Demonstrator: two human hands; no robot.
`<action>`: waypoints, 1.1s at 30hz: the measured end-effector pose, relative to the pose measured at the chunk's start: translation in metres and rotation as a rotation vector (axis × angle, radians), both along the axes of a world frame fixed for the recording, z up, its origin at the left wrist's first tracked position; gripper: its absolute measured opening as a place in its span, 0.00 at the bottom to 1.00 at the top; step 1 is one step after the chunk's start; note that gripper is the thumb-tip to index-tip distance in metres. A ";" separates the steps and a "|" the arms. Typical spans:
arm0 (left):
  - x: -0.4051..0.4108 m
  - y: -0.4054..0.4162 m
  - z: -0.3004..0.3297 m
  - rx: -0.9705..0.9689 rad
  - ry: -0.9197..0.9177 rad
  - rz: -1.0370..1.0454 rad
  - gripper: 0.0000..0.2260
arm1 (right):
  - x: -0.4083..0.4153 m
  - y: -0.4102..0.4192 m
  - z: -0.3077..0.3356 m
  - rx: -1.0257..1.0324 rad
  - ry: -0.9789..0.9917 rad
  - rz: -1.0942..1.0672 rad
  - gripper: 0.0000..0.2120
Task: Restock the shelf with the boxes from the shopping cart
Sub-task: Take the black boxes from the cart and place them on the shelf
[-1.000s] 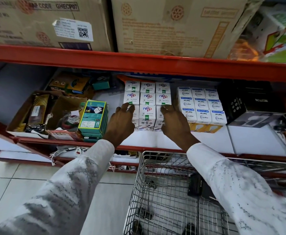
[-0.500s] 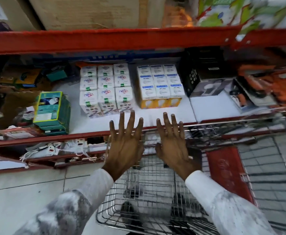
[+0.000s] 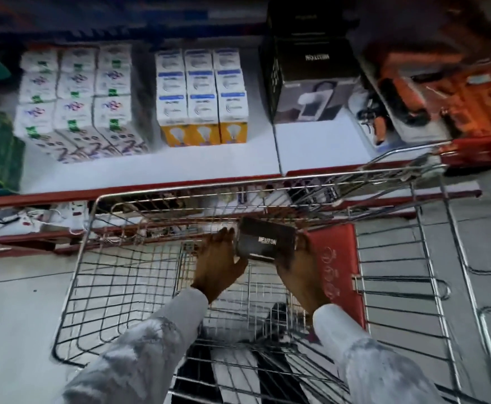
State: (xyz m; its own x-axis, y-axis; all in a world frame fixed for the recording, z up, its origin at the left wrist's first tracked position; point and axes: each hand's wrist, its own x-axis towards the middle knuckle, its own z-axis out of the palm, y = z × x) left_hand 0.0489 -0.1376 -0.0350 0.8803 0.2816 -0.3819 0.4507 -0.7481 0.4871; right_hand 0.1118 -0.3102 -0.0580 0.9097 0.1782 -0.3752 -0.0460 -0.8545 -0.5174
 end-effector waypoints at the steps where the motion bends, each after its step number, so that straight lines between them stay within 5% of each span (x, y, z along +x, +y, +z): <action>1: 0.004 -0.006 -0.010 -0.059 0.010 0.067 0.23 | 0.003 -0.005 -0.007 0.007 0.054 -0.058 0.23; 5: 0.021 -0.021 -0.034 -0.231 0.037 0.247 0.16 | 0.014 -0.013 -0.028 -0.015 0.271 -0.180 0.28; 11: 0.033 -0.019 -0.060 -0.262 0.084 0.312 0.09 | 0.024 -0.011 -0.044 0.136 0.430 -0.194 0.15; 18: 0.021 -0.013 -0.028 -0.262 -0.028 0.386 0.09 | 0.019 -0.012 0.005 0.213 0.317 -0.276 0.10; 33: 0.013 0.029 0.163 -0.328 -0.454 0.463 0.06 | 0.042 -0.012 0.207 0.286 -0.115 -0.211 0.05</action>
